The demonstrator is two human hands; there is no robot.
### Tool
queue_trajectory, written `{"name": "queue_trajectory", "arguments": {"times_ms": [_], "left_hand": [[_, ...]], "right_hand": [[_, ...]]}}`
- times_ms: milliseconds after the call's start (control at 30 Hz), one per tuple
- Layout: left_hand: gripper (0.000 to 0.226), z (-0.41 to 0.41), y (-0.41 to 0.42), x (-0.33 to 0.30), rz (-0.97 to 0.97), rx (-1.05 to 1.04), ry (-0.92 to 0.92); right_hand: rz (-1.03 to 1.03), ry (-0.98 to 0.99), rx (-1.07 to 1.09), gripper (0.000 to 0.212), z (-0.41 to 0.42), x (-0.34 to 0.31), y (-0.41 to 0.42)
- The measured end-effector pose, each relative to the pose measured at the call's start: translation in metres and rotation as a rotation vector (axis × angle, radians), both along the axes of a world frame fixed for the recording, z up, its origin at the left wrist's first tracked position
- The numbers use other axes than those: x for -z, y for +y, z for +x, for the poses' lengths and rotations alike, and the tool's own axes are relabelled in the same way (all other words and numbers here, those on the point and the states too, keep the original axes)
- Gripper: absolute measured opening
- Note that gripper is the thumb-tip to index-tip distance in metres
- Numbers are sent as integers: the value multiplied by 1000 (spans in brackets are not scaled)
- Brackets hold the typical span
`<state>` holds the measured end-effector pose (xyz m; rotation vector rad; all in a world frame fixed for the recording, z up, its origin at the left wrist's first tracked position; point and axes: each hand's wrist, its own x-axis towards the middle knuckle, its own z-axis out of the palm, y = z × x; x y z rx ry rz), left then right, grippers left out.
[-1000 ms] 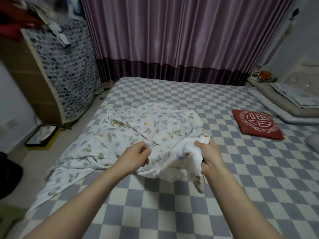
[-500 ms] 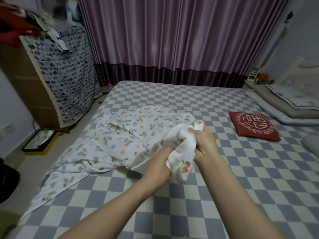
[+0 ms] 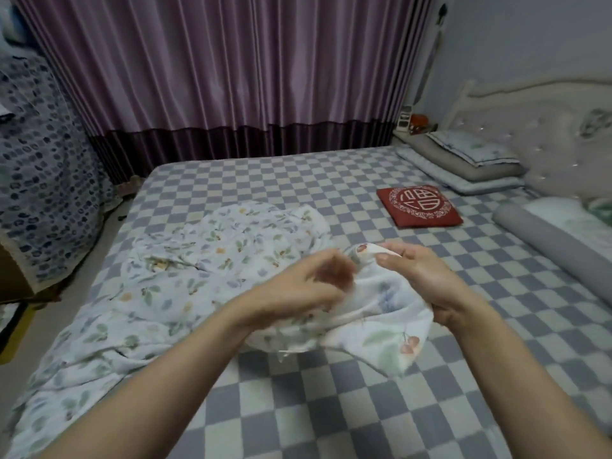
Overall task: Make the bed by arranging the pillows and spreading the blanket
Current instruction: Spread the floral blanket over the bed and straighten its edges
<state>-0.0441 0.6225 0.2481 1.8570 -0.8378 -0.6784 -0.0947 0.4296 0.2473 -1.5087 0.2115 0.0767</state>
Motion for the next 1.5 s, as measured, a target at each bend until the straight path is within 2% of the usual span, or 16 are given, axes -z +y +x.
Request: {"name": "queue_trajectory", "arguments": {"times_ms": [67,133,167,233,267,300,367,433,500,633,767,967,1167,1300,1500], "left_hand": [[51,13,-20,-4,-44,-56,-254],[58,20,-45,2,62,114,-377],[52,19,-60,6,153,234,-360],[21,16,-84,16,333,432,-359],[5,17,-94,21,413,499,-414],[9,19,-106,27,488,544,-494],[15,32,-121,33,694,529,-670],[25,48,-138,36,876,427,-879],[23,56,-160,38,914,264,-1047],[16,52,-218,29,877,61,-1197],[15,42,-280,9,780,-132,-1178],[17,9,-376,-41,383,-352,-1155],[28,-20,-463,-81,91,-363,-1172],[27,-18,-533,-81,58,-337,-1154],[30,-9,-654,-55,71,-291,-1042]], "right_hand": [[-157,-18,14,20,-21,-3,-8],[-213,-40,62,23,-44,-6,-15],[-233,-51,110,24,-56,-6,-22],[-286,-62,246,26,-79,-8,-38],[-314,-65,341,25,-92,-9,-47],[-341,-68,452,25,-108,-7,-61],[-347,-85,651,28,-138,-3,-88],[-333,-105,837,33,-169,3,-116],[-316,-104,992,35,-198,11,-146],[-392,-40,1191,20,-235,25,-203],[-547,18,1289,17,-283,31,-276],[-617,64,1333,21,-325,40,-354],[-443,68,1437,18,-335,61,-415],[-468,104,1469,14,-340,63,-468],[-476,165,1577,23,-343,69,-571]]}}
